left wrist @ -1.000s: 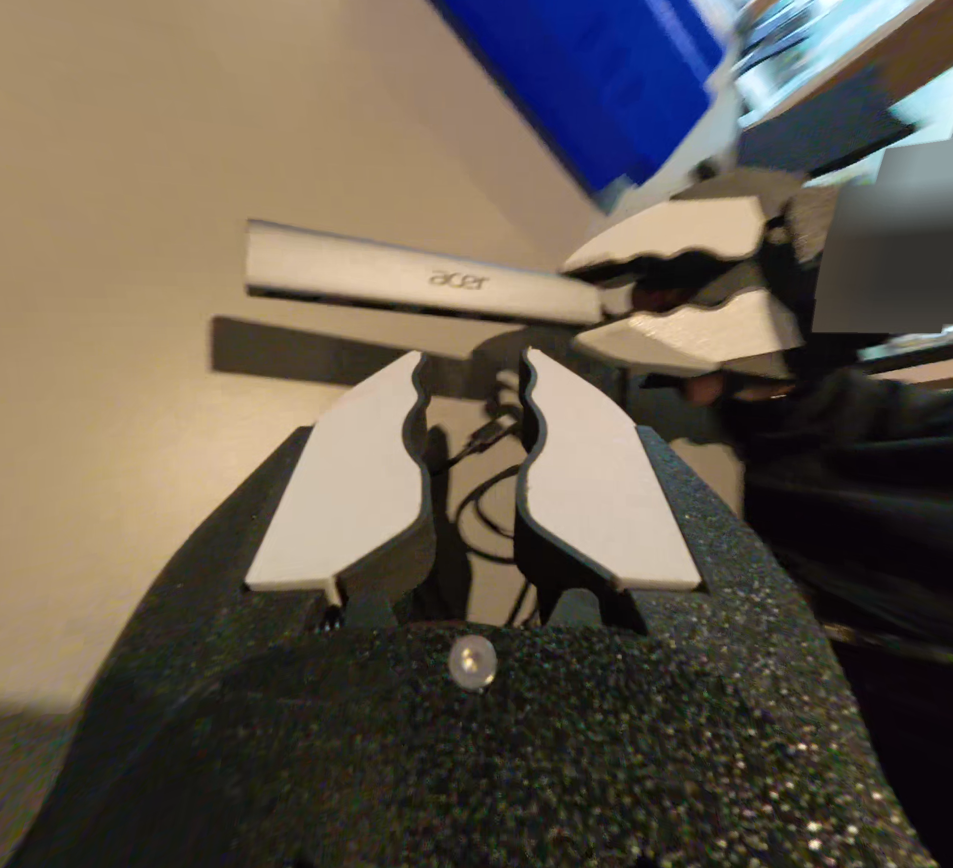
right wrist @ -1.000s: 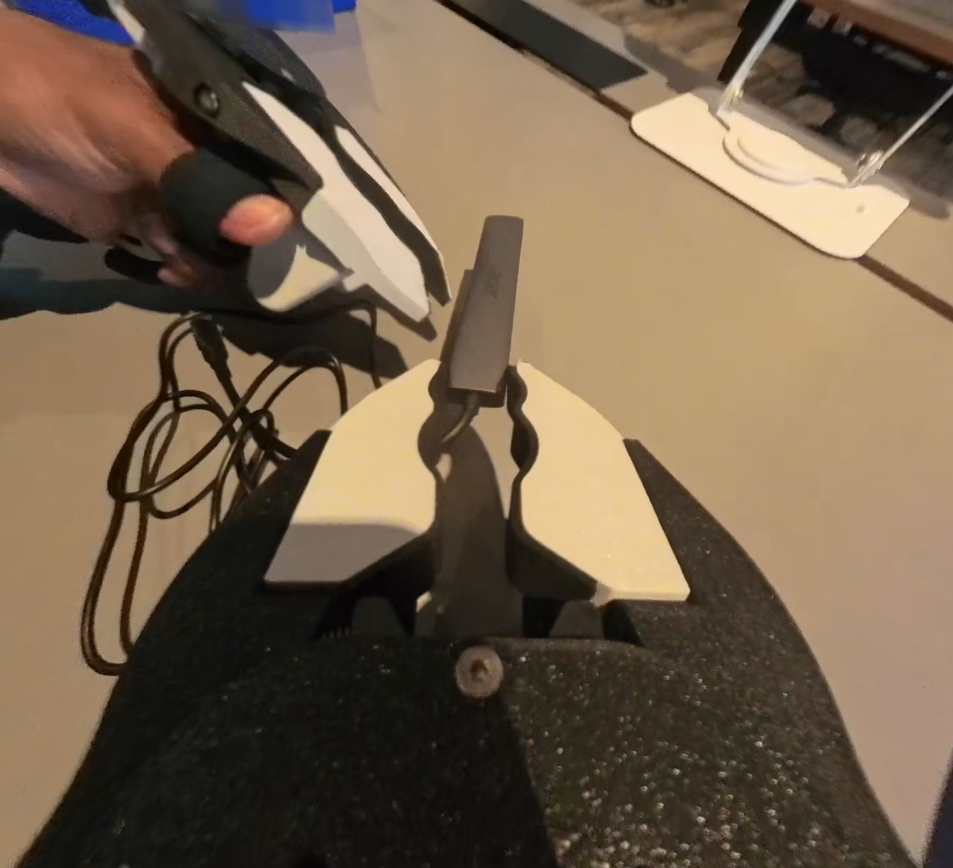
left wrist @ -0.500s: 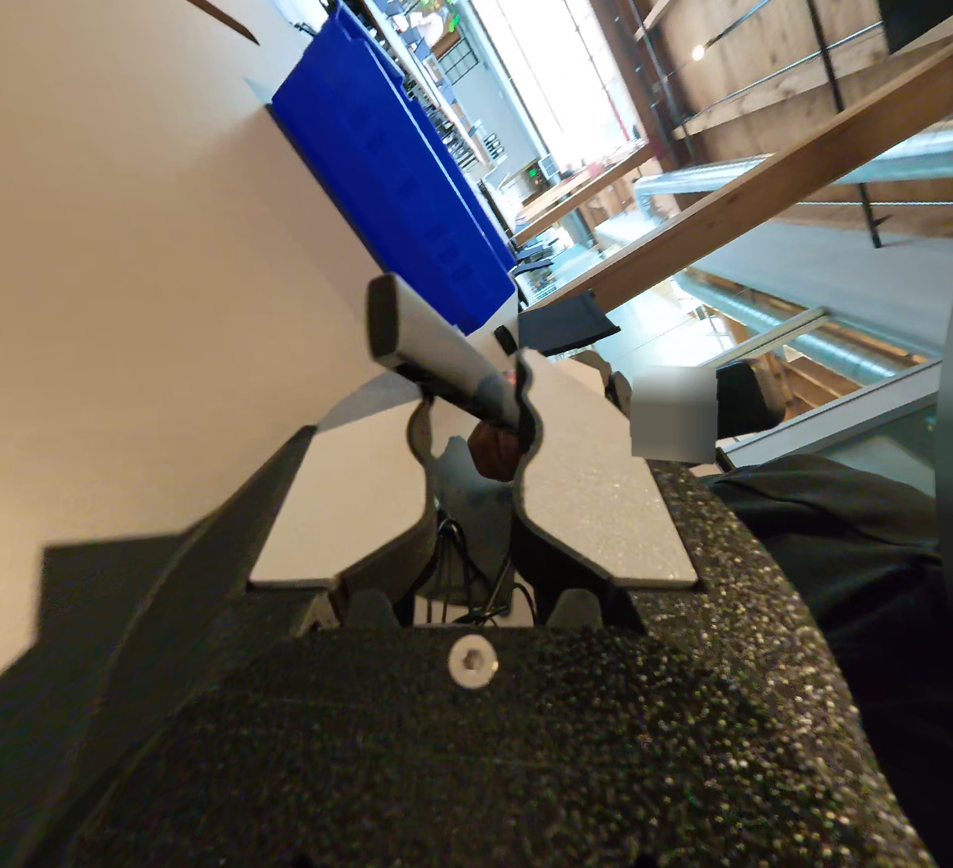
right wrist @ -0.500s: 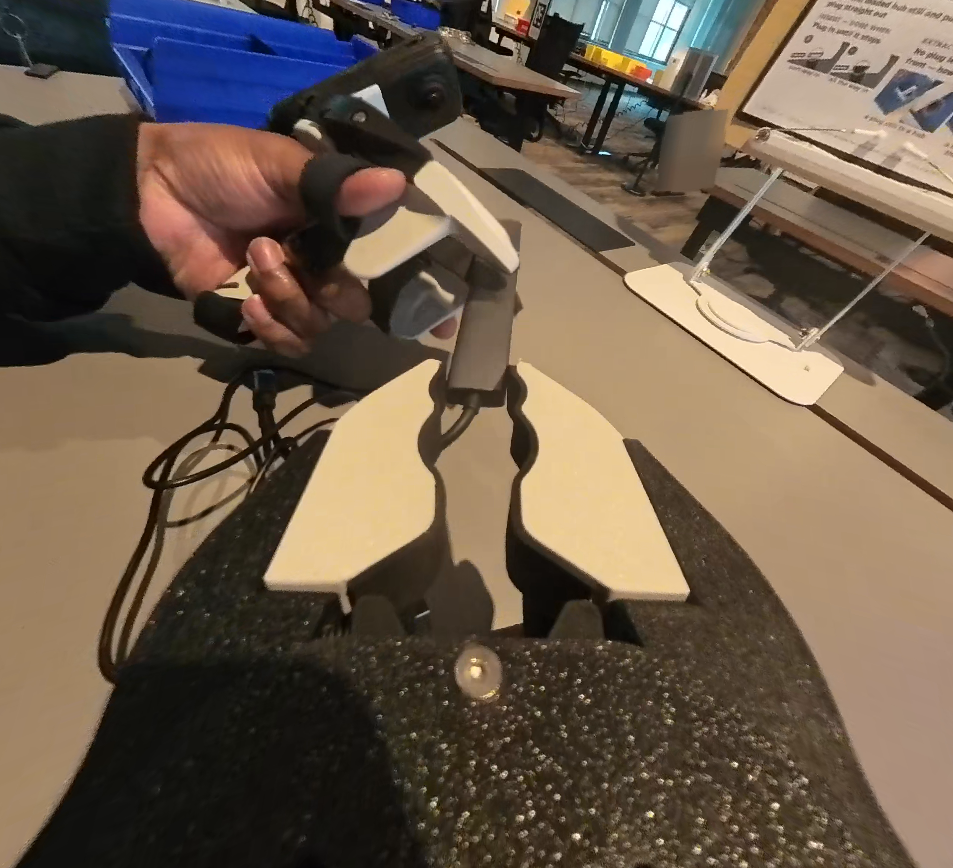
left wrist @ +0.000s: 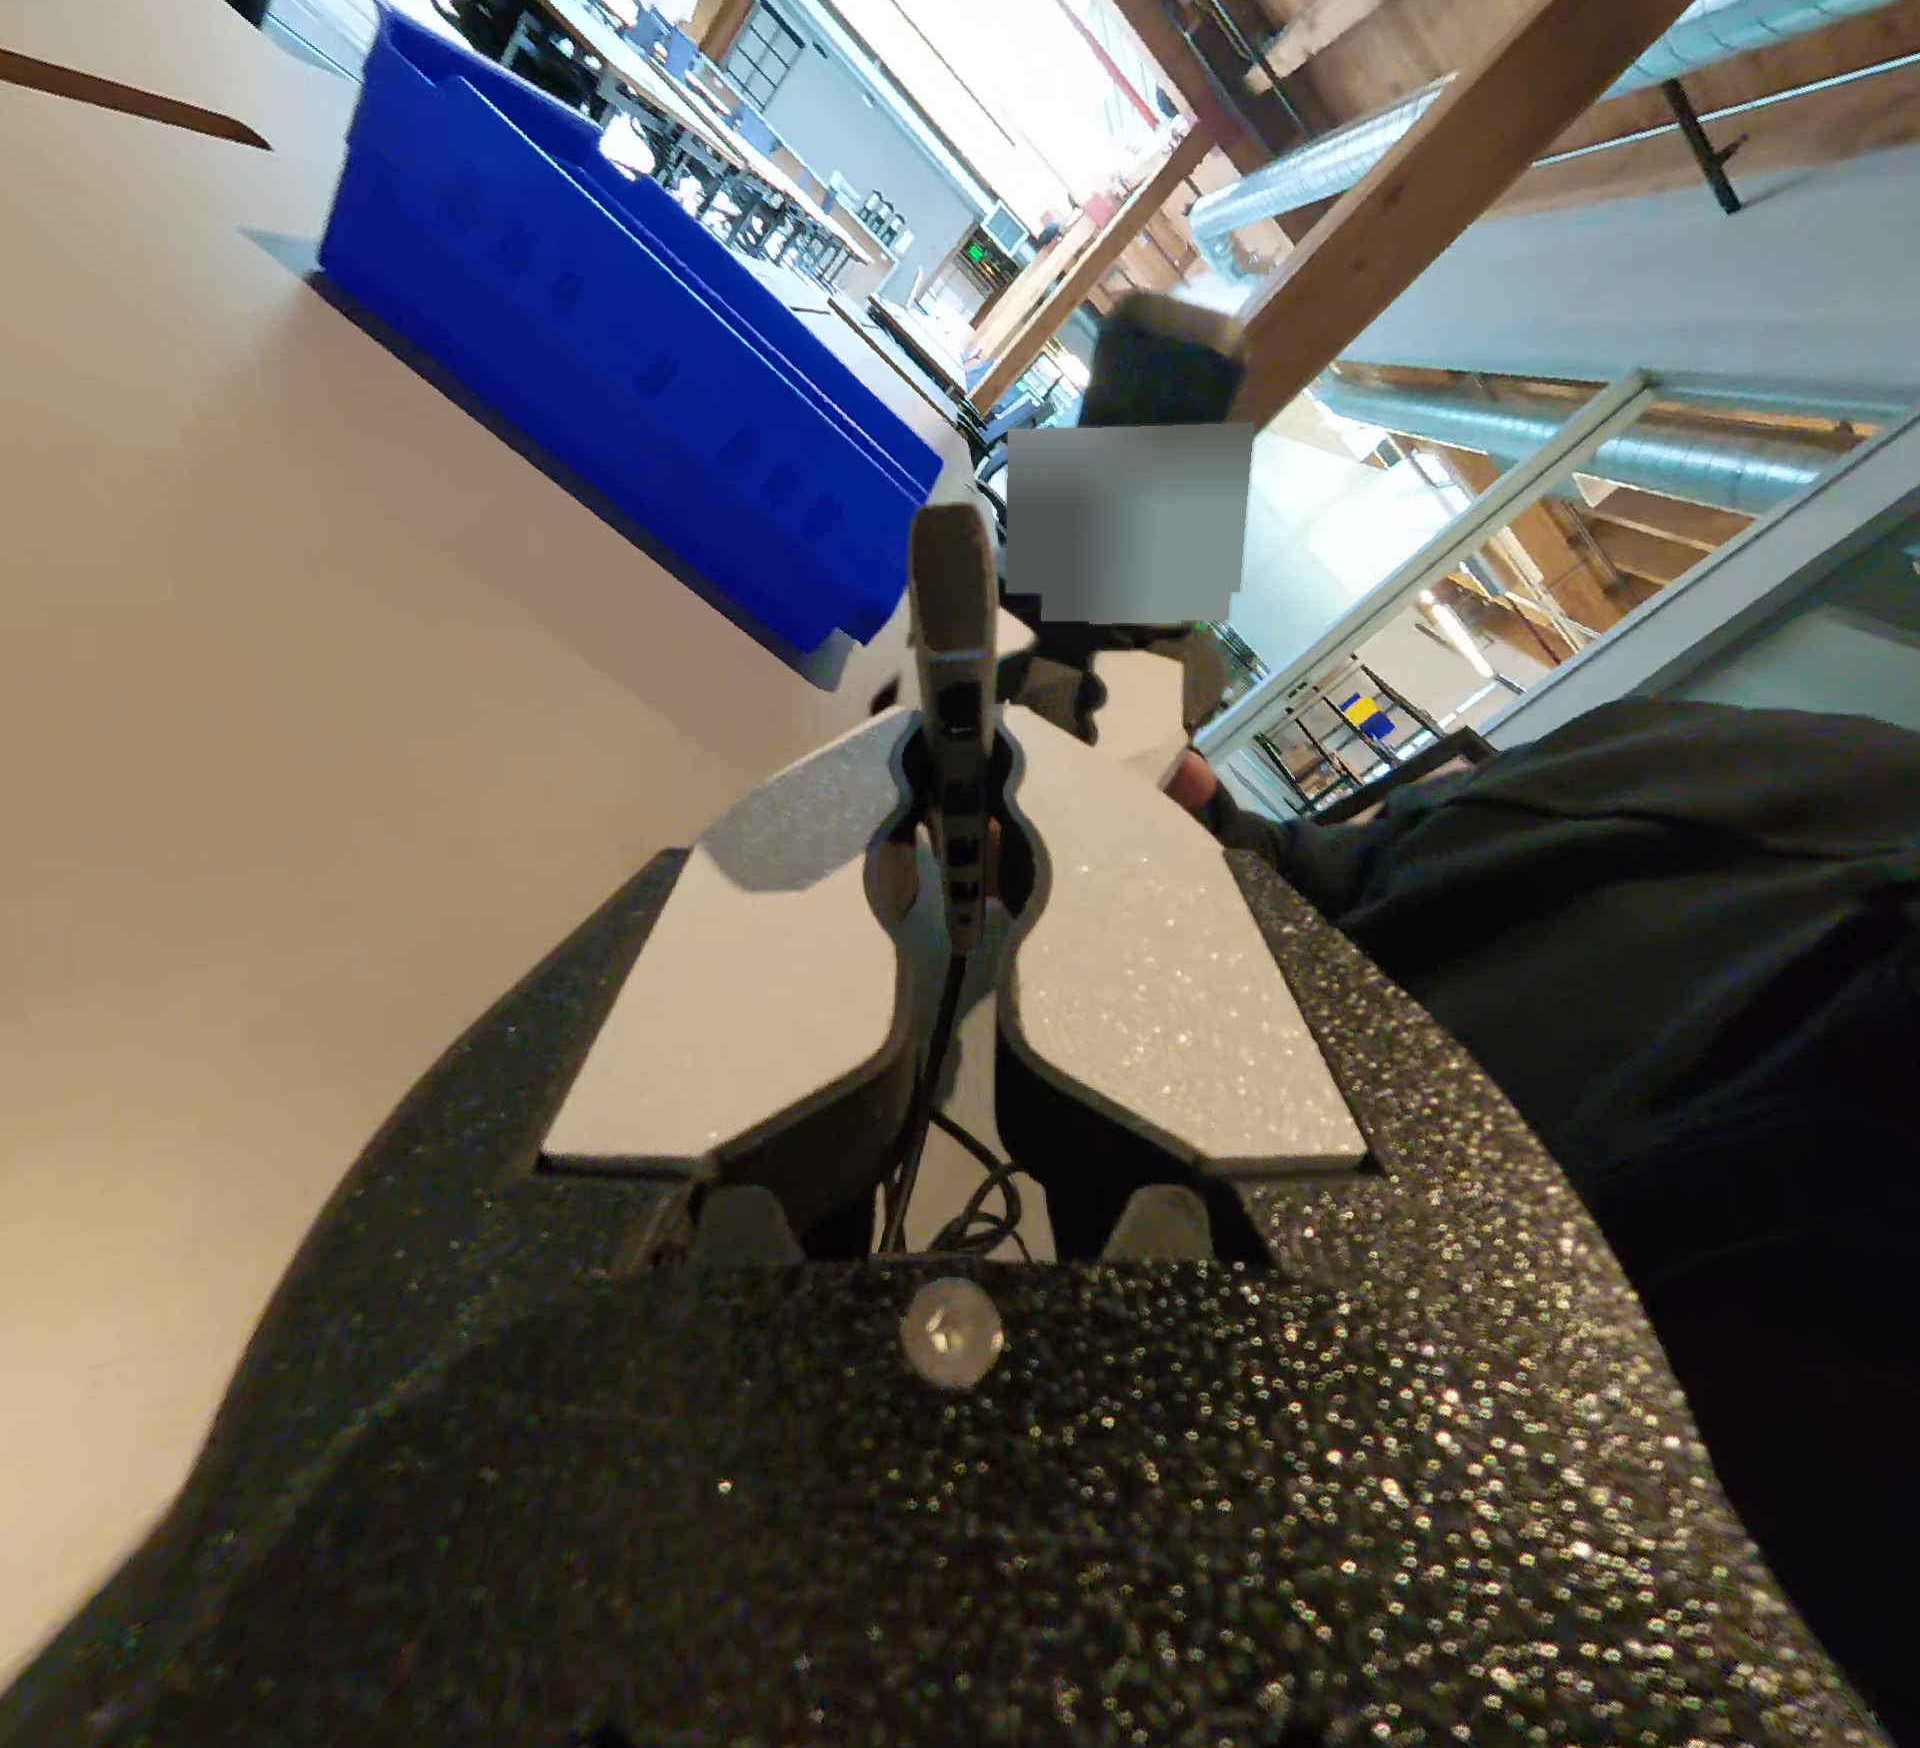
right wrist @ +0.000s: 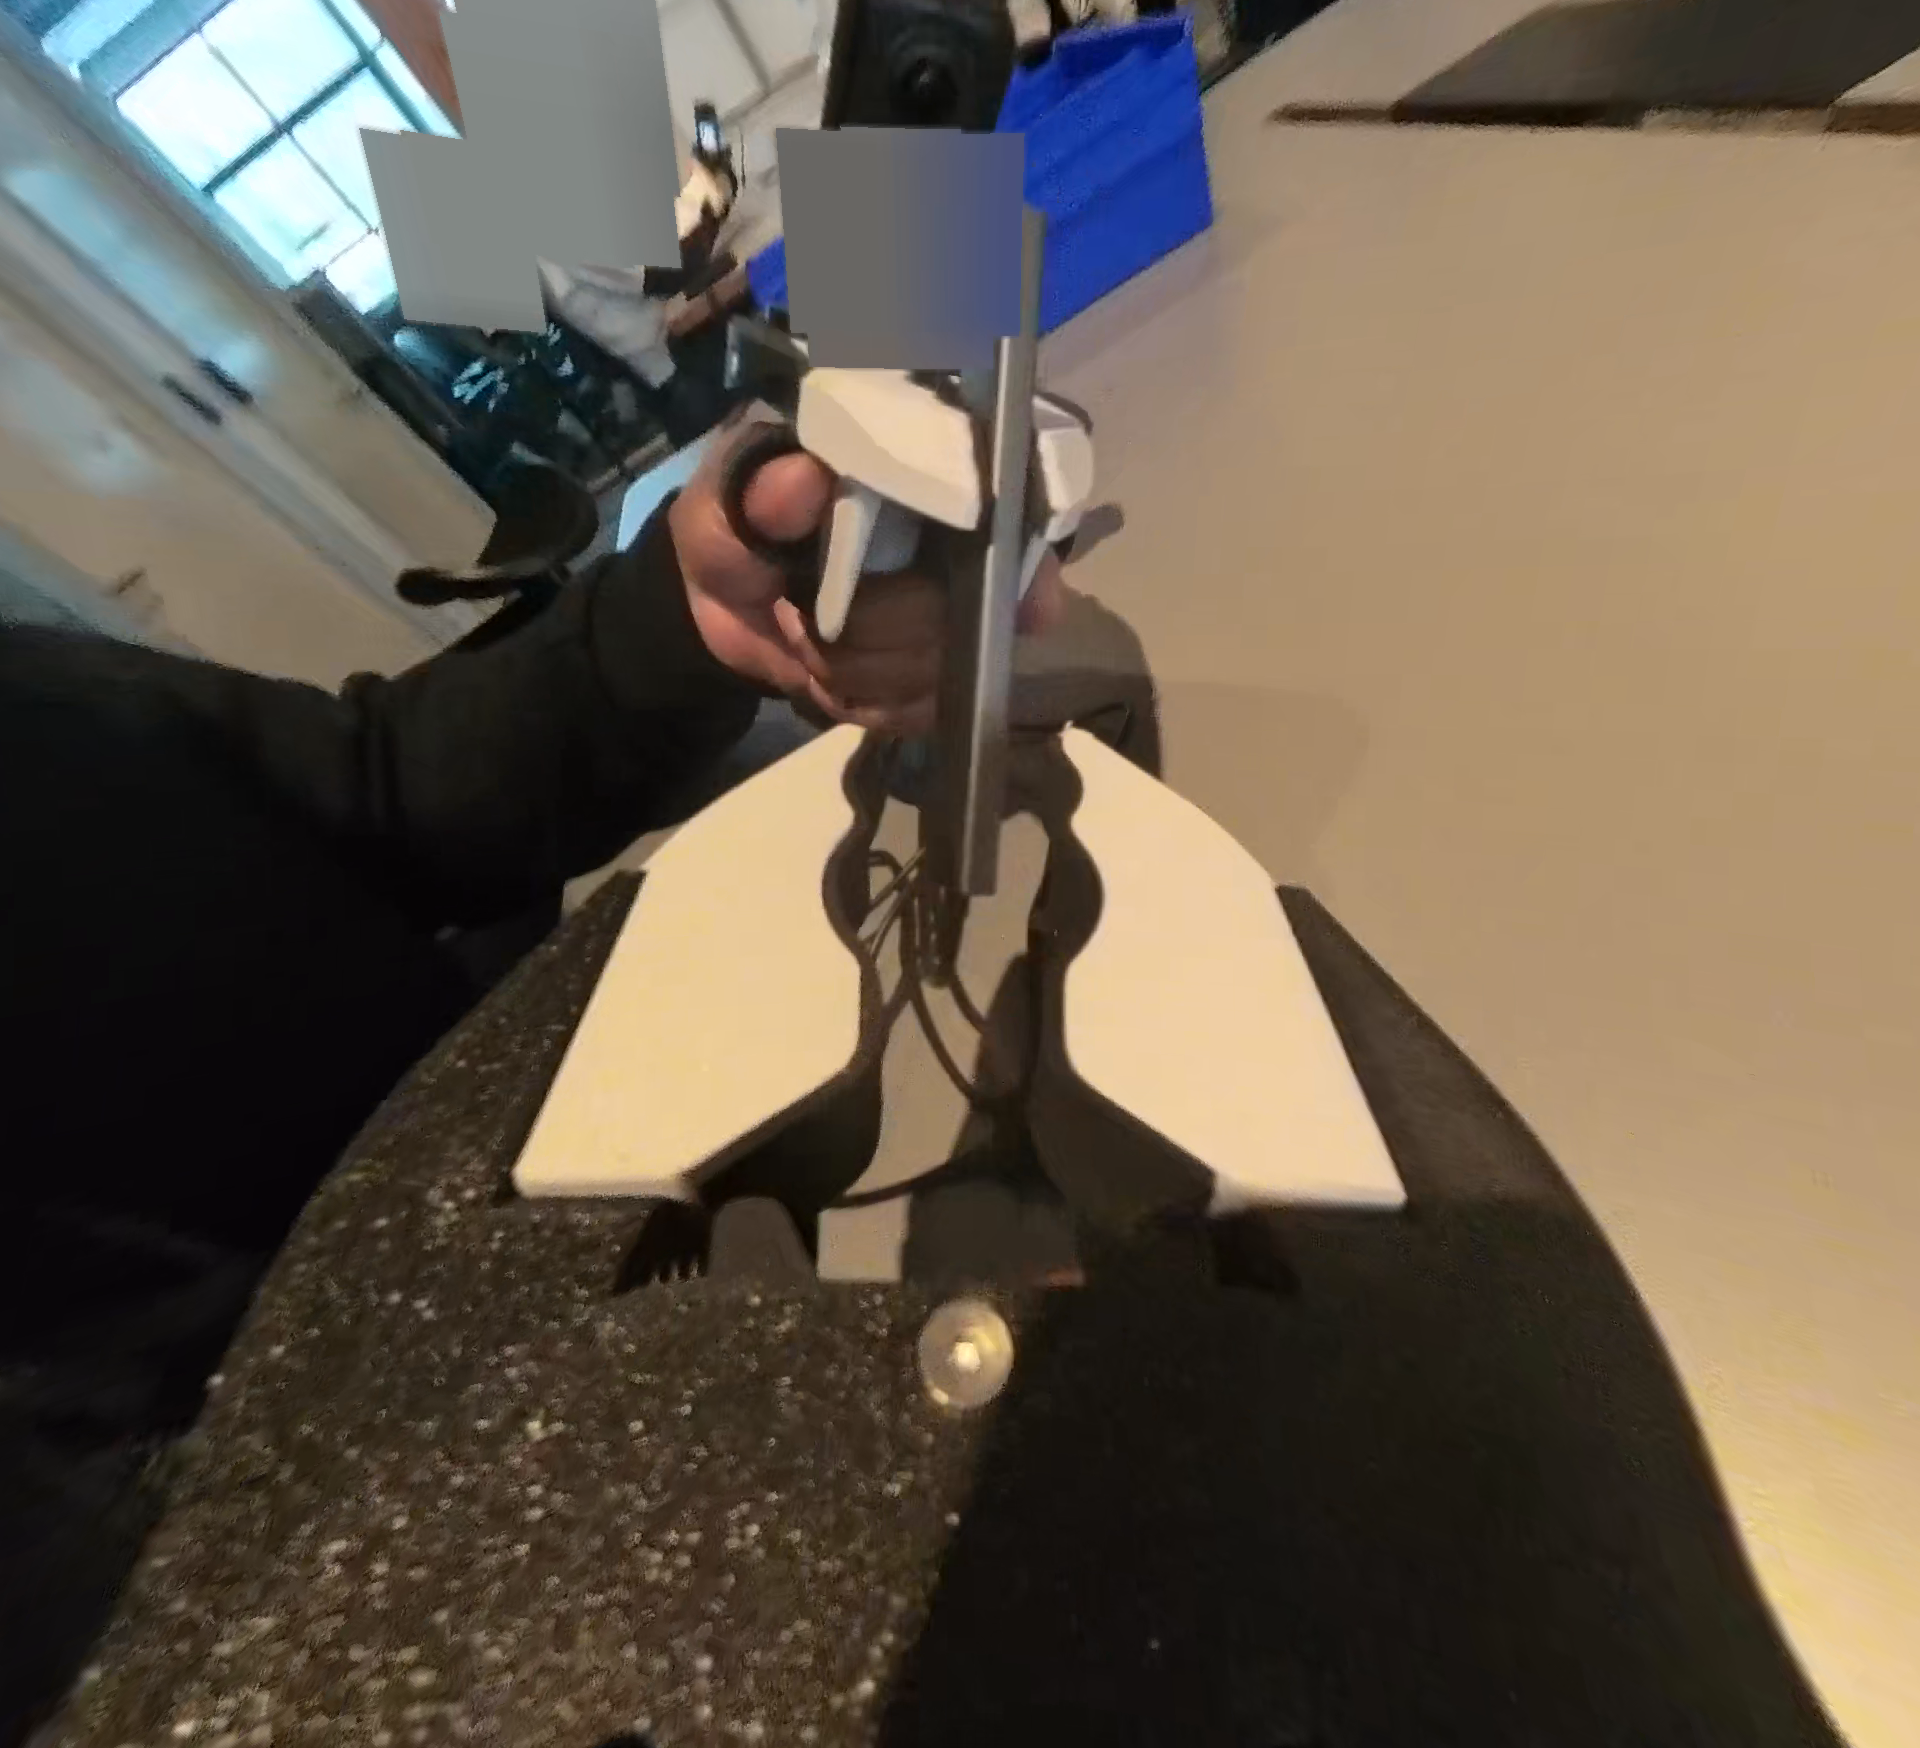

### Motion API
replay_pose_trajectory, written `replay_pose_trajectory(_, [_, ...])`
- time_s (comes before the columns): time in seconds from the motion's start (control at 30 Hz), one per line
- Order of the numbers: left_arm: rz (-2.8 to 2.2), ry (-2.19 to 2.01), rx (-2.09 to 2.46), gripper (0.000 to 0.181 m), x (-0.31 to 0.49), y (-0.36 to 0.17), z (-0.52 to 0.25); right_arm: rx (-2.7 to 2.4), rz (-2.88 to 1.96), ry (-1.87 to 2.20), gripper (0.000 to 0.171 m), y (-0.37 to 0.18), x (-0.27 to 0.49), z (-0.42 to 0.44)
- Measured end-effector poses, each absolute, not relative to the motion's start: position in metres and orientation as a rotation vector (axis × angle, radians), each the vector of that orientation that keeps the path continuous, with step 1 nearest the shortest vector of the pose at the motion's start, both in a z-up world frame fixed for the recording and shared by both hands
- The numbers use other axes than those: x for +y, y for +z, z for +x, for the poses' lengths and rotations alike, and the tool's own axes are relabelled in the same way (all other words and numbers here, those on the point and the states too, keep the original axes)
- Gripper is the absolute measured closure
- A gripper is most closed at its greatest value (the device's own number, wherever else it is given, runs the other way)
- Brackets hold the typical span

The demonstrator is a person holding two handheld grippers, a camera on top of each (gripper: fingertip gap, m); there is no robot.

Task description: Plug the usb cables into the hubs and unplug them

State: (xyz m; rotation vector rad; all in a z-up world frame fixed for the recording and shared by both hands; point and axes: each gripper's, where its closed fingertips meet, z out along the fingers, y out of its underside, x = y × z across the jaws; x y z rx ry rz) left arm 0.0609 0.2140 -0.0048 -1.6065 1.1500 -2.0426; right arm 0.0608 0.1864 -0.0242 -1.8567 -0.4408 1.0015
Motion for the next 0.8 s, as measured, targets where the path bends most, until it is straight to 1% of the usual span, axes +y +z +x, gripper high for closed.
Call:
replay_pose_trajectory(0.1, [-1.597, -2.073, 1.200, 0.171, 0.204, -0.005, 0.062, -0.528, -1.927, 1.087, 0.139, -0.029, 0.182, 0.053])
replay_pose_trajectory(0.2, [-1.596, -2.107, 1.212, 0.171, 0.198, -0.005, 0.063, -0.592, -1.993, 1.142, 0.143, -0.037, 0.179, 0.045])
replay_pose_trajectory(0.3, [-1.615, -2.114, 1.205, 0.171, 0.198, -0.007, 0.064, -0.601, -1.998, 1.216, 0.159, -0.037, 0.180, 0.041])
replay_pose_trajectory(0.8, [-1.656, -2.087, 1.247, 0.171, 0.194, -0.015, 0.067, -0.520, -1.983, 1.499, 0.161, -0.046, 0.170, 0.041])
